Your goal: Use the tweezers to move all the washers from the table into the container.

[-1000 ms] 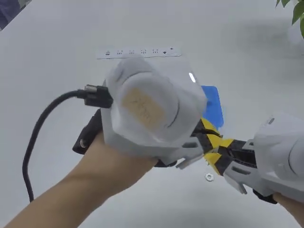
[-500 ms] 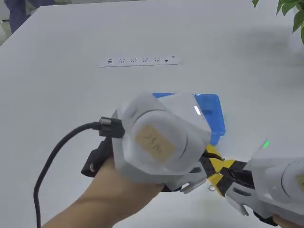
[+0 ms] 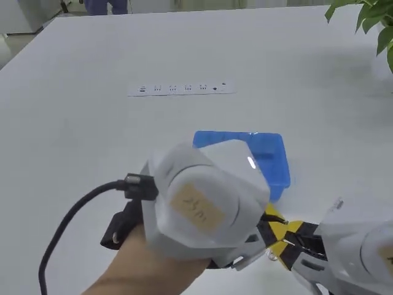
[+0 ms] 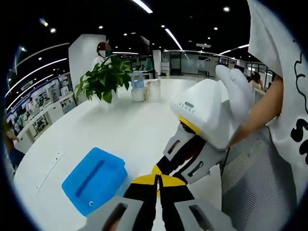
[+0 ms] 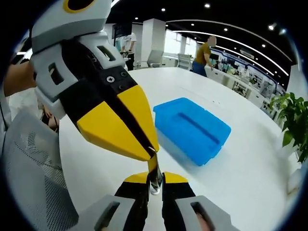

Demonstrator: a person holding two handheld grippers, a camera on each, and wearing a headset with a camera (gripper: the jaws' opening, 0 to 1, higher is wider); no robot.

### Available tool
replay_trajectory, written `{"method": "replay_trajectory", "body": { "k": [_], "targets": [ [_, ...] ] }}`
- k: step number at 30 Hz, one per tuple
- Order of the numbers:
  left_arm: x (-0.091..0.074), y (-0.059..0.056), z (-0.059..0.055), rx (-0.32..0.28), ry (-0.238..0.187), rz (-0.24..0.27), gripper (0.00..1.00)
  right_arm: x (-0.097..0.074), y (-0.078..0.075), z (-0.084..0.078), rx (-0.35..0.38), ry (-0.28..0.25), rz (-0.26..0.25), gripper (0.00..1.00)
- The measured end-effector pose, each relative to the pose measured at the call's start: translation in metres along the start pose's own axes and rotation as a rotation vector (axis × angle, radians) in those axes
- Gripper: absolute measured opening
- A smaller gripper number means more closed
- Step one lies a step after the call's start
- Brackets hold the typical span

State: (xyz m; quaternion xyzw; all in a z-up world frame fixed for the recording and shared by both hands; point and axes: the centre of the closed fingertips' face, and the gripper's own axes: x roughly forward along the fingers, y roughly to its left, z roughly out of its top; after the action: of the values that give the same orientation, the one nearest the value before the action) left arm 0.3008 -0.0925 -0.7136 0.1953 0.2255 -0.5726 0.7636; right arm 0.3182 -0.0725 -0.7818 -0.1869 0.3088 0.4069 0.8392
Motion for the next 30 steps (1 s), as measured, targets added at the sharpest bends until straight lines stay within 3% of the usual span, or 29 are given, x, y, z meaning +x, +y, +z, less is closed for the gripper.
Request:
{"method": "replay_trajectory", "body": {
  "k": [10,16,25,30],
  "targets": [
    [0.001,-0.003,-0.002,0.028,0.028,0.000,0.00,0.002,0.004,-0.001,-0.007,0.016,0.015,0.05],
    [0.001,-0.001,-0.002,0.013,0.028,0.006,0.00,0.002,0.004,-0.002,-0.066,0.023,0.012,0.04],
    [0.001,0.000,-0.001,0.008,0.029,-0.005,0.00,0.004,0.003,-0.002,-0.050,0.020,0.027,0.03],
    [-0.006,0.004,0.007,0.026,0.022,0.005,0.00,0.001,0.000,0.008,-0.066,0.006,0.033,0.03]
  ]
}}
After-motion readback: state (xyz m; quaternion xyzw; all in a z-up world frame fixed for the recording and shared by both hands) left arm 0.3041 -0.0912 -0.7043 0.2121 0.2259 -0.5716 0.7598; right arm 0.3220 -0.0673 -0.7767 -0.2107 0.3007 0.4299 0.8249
